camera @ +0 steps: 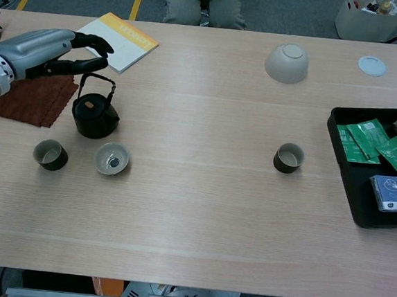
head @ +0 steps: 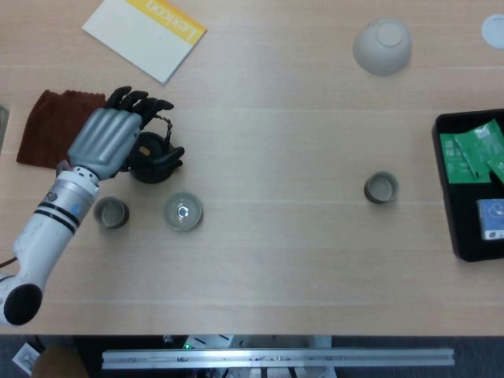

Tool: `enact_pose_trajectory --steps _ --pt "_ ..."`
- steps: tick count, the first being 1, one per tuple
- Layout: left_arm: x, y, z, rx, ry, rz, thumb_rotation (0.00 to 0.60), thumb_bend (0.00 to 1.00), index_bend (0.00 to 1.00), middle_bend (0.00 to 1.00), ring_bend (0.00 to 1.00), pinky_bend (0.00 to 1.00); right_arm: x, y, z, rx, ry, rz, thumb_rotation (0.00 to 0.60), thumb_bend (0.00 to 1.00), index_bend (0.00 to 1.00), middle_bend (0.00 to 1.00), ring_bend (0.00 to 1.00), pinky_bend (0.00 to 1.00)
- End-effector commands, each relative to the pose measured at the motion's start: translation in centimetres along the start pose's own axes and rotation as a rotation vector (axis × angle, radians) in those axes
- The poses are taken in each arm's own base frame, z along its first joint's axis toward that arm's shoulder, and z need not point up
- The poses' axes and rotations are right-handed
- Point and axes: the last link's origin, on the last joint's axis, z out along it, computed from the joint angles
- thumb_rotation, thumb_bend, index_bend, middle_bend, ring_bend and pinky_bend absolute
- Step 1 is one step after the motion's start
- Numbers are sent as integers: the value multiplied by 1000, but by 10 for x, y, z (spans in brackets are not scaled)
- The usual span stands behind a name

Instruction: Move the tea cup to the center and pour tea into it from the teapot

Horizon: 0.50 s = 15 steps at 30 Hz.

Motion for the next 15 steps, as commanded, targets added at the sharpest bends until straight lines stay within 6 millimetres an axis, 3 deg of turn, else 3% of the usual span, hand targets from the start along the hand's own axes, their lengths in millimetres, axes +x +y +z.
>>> enact_pose_trajectory --steps 1,15 --pt "-8 -1 15 29 -39 16 0 76 177 203 107 0 0 1 0 -3 2 0 600 341 135 208 26 116" --pt "-28 -12 49 150 -95 100 0 75 199 225 107 0 -2 10 -5 -39 -1 8 600 340 134 208 26 116"
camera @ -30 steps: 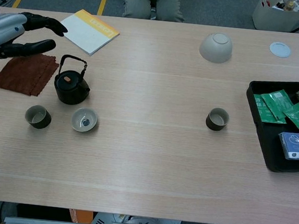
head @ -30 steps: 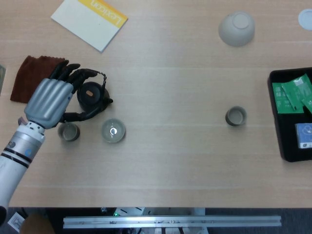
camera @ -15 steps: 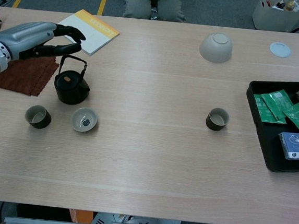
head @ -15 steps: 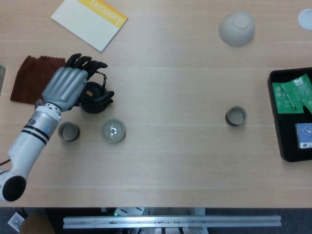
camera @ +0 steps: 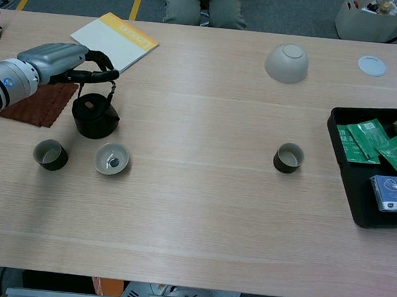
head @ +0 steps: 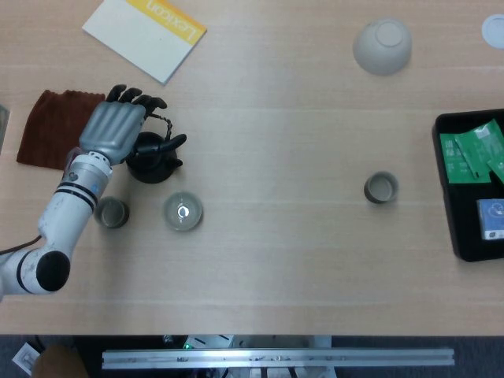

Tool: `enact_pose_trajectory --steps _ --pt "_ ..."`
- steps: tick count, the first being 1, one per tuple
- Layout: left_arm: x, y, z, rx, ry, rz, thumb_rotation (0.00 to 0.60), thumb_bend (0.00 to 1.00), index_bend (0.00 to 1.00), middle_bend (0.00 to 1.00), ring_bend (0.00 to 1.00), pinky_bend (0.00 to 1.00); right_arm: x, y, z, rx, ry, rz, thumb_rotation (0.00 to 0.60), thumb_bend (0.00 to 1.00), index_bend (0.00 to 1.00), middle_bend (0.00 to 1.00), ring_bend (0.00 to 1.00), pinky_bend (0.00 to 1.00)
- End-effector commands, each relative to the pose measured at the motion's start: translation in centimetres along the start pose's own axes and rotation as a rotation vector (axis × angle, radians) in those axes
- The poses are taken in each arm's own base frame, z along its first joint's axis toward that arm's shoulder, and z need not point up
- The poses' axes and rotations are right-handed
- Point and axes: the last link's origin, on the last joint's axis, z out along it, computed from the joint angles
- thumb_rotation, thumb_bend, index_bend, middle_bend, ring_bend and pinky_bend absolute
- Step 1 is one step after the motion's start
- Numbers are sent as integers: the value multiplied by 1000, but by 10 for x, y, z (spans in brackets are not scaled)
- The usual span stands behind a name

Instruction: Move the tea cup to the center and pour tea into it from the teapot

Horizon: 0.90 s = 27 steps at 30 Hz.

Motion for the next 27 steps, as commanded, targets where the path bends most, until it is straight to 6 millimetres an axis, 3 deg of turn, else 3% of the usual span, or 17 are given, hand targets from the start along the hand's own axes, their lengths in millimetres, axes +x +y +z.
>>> enact_pose_trajectory --steps 1,19,27 --pt "-5 2 9 18 -19 12 0 75 199 229 109 0 0 1 -1 -4 1 2 600 340 135 208 26 116" --pt "-8 7 9 26 17 27 0 76 334 437 258 0 -2 8 -5 -20 8 20 600 341 134 208 26 116" --pt "1 0 -22 12 66 31 0 75 339 444 262 0 0 9 -7 -17 16 24 600 341 134 208 26 116"
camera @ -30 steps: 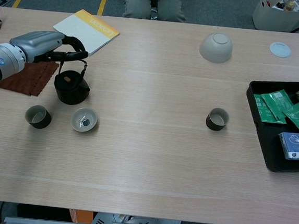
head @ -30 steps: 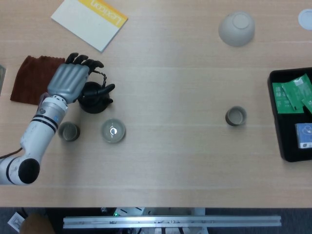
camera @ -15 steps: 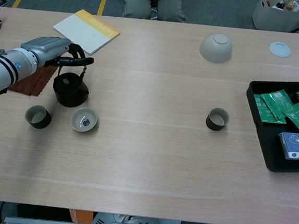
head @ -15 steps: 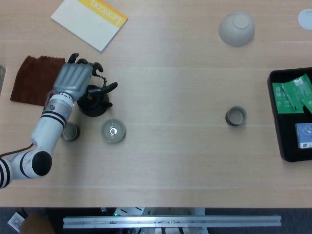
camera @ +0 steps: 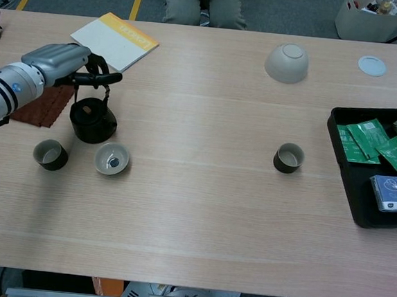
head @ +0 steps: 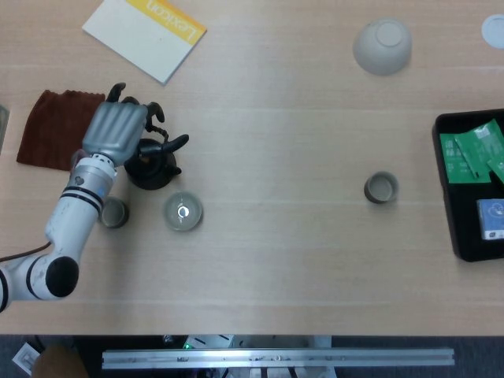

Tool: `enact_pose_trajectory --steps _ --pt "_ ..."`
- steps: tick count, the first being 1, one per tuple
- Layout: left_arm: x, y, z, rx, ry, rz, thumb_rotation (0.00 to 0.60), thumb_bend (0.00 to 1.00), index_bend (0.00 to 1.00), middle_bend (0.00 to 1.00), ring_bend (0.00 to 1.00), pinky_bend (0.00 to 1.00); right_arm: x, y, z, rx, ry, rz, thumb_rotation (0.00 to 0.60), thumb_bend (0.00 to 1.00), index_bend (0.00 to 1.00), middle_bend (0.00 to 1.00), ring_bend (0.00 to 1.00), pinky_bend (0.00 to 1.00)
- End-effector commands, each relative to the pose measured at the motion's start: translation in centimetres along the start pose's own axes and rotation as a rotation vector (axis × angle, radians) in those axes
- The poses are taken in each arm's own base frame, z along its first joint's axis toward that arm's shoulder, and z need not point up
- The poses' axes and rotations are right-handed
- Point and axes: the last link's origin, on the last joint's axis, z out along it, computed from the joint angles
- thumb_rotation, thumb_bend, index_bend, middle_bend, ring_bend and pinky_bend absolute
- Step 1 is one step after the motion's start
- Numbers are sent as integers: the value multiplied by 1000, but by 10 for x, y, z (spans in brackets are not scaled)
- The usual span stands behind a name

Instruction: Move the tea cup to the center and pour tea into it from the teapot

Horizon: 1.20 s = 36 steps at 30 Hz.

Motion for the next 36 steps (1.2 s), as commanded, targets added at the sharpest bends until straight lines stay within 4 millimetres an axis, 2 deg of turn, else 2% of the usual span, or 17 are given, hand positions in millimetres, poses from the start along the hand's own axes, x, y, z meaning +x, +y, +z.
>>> enact_pose_trajectory --steps 1,9,12,22,28,36 --pt "5 -7 -19 -2 22 6 0 75 339 444 262 0 0 0 0 2 2 1 600 341 134 208 26 116" --pt "-2 -18 -63 -13 -2 14 0 75 342 453 274 0 1 -3 -2 11 2 5 600 340 135 208 26 116" --pt "-7 -19 -73 -18 -8 12 0 76 350 457 279 0 1 -4 -3 12 6 7 600 340 134 208 26 116" --pt "-12 -17 -85 -25 55 -32 0 75 353 447 291 0 2 -2 -8 1 8 13 600 340 134 208 26 116" --pt "-21 -11 -91 -37 55 -41 0 76 373 447 308 0 2 -1 -9 0 7 13 600 341 134 208 26 116" --pt "-34 -5 -89 -45 46 -36 0 75 390 446 315 0 1 1 -11 -8 2 13 600 341 134 208 26 116"
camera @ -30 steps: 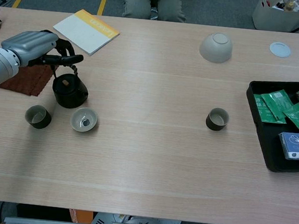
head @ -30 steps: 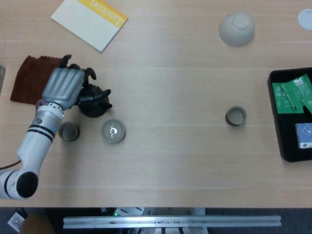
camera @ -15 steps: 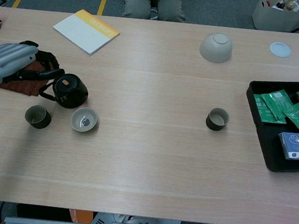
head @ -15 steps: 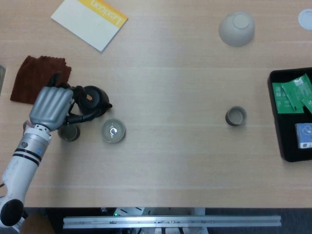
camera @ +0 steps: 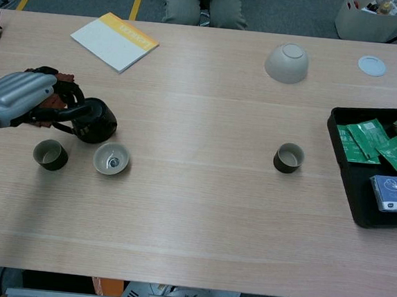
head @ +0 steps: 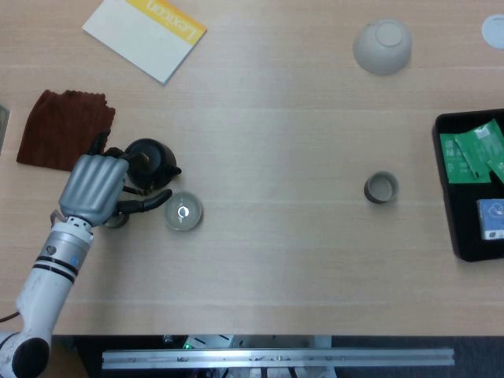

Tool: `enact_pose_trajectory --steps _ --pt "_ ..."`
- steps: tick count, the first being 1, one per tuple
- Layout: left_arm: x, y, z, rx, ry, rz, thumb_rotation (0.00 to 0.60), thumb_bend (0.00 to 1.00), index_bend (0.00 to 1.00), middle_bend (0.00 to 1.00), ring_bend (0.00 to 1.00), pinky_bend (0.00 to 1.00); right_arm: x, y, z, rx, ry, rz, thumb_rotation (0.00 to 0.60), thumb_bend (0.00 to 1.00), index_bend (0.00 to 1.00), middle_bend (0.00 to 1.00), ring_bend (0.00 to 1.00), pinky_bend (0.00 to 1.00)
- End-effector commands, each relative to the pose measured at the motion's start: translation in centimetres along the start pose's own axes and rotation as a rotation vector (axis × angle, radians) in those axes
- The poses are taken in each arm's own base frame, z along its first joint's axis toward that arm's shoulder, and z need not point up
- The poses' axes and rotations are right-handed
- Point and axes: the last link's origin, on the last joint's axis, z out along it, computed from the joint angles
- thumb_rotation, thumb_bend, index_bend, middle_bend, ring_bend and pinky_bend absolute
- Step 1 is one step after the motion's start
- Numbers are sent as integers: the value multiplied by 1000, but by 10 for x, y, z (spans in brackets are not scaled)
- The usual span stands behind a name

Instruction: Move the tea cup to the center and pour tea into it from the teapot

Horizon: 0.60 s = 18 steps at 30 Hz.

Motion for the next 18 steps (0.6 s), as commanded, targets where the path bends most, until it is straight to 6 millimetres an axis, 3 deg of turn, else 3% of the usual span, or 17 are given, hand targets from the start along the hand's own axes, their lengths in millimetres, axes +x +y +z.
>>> enact_pose_trajectory --steps 1,18 --pt "-5 1 1 -5 -5 17 0 76 393 446 315 0 0 0 0 -1 -1 0 600 341 134 208 26 116" --pt "-24 0 5 -19 0 36 0 75 403 442 314 0 1 -1 -2 -4 -1 -5 600 340 135 208 26 116"
